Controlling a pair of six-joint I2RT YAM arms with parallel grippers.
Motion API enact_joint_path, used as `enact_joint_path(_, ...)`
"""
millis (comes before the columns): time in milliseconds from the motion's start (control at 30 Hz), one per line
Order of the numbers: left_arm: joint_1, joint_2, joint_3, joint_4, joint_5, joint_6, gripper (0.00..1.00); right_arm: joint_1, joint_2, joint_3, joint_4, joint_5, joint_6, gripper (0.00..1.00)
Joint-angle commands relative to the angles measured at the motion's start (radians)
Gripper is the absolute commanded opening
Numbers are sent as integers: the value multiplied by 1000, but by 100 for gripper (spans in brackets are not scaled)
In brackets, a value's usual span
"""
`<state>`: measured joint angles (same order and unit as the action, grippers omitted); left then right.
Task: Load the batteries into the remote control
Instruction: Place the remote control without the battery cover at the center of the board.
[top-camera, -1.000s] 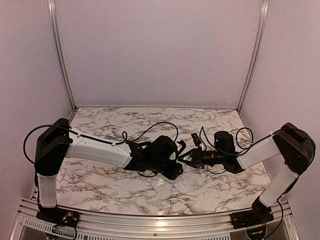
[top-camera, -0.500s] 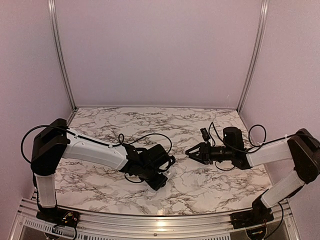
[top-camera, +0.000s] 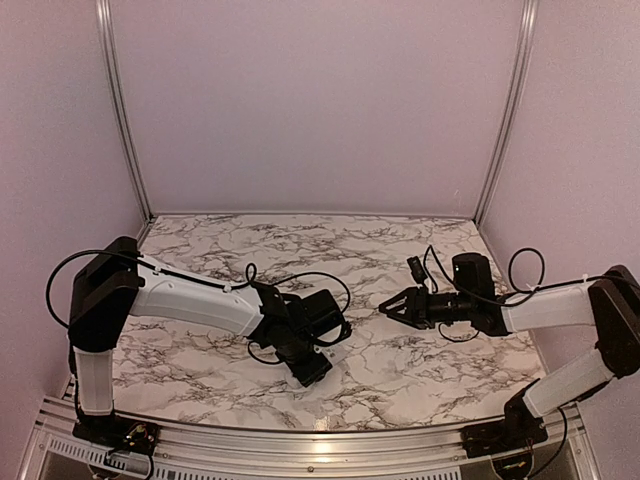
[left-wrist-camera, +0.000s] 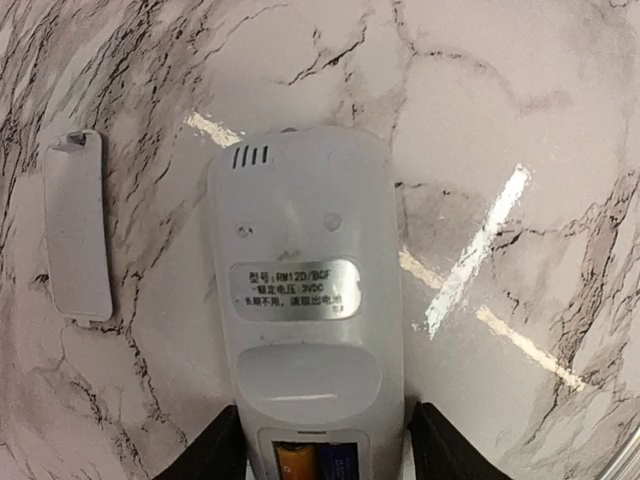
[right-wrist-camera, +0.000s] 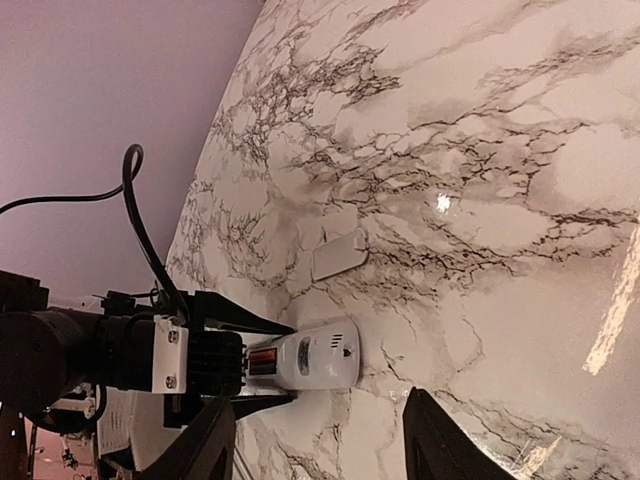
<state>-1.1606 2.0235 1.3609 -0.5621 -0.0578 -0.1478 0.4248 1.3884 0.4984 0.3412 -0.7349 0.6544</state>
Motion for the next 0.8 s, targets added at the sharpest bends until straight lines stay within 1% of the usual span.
enact_joint_path(0, -11, 47, 6, -79, 79, 58, 63, -15, -17, 29, -44, -10, -41, 56)
enact_joint_path(100, -11, 49, 13, -86, 84, 66, 70, -18, -16, 37, -51, -16, -49, 56)
enact_joint_path(167, -10, 34, 16, -84, 50, 67, 74, -18, -15, 41, -51, -18, -51, 56)
enact_joint_path(300, 13, -58, 17, -46, -17, 64, 82, -21, -15, 50, -53, -21, -64, 55)
enact_joint_path(433, 67, -168, 2, 8, -38, 86, 82, -28, -22, 63, -65, -27, -87, 55)
enact_joint_path(500, 109, -190, 11, 5, -43, 111, 84, -34, -32, 75, -95, -24, -113, 55)
enact_joint_path(567, 141, -177, 49, -25, -30, 138, 84, -35, -45, 86, -119, -7, -140, 55)
enact_joint_path(633, 161, -130, 94, -50, -34, 174, 83, -35, -58, 89, -124, -5, -156, 55)
enact_joint_path(767, 169, -27, 191, -93, -39, 202, 79, -36, -76, 82, -129, -3, -164, 55)
